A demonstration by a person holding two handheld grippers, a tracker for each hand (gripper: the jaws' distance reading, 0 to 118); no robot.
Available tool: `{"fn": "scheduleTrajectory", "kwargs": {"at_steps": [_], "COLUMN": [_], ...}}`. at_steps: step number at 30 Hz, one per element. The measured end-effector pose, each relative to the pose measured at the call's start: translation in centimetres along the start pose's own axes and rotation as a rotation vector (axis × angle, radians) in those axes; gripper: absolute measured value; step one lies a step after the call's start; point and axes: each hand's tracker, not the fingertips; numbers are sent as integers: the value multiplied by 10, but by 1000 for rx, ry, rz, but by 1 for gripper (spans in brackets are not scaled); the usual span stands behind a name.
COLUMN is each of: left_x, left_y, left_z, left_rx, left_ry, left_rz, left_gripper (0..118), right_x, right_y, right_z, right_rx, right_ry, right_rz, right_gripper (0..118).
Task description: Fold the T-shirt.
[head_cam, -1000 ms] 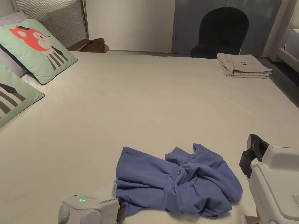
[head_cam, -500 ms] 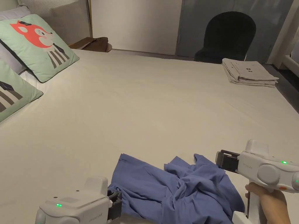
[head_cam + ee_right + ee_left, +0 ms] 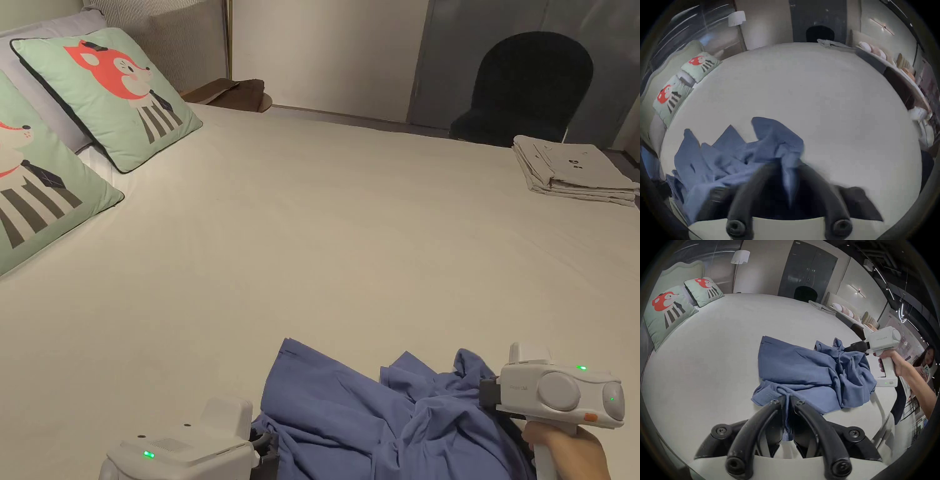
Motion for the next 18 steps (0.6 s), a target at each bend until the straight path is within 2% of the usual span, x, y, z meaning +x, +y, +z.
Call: {"fn": "scheduleTrajectory", "kwargs": {"at_steps": [1, 3, 5, 12, 18], "left_x": [0, -1, -1, -9, -17], "left_y": [1, 2, 4, 39, 107], "left_z": [0, 1, 4, 23, 37], "left_rx": [-1, 5, 15, 116, 232], "left_ry": [-2, -4, -12, -42, 2], "left_rz": [3, 11, 21, 78, 37], "left_gripper": [2, 2, 2, 2, 2], "right_x": [-3, -5, -5, 7, 21], "right_y": [0, 2, 5, 36, 81], "right_z": [7, 21, 38, 121, 187], "right_rx": [6, 48, 100, 336, 509], "right_ry": [-21, -39, -57, -83, -111], "right_rz": [-1, 62, 89, 101, 88], "right_gripper": [9, 9, 8, 8, 8]}}
